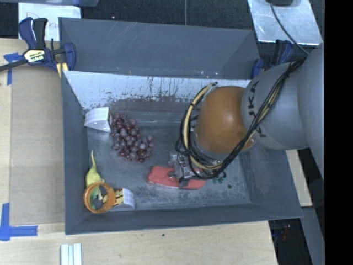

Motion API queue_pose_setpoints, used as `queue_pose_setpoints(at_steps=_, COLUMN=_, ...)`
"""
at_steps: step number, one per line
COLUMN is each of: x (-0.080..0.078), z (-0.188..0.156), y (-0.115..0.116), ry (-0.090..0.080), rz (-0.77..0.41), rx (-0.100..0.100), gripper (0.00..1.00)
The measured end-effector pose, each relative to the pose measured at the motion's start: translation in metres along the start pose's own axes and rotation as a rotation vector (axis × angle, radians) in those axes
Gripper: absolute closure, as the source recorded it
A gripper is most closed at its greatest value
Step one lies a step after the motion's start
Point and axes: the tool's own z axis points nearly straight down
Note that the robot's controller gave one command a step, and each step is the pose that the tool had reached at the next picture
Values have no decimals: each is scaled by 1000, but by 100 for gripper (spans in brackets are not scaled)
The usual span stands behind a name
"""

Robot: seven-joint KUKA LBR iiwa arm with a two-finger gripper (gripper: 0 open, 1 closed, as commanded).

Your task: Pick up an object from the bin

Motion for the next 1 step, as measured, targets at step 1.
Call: queue_pose_setpoints(at_steps=1, x=0, z=0, y=0, ry=0, rz=0, rx=0, gripper=100)
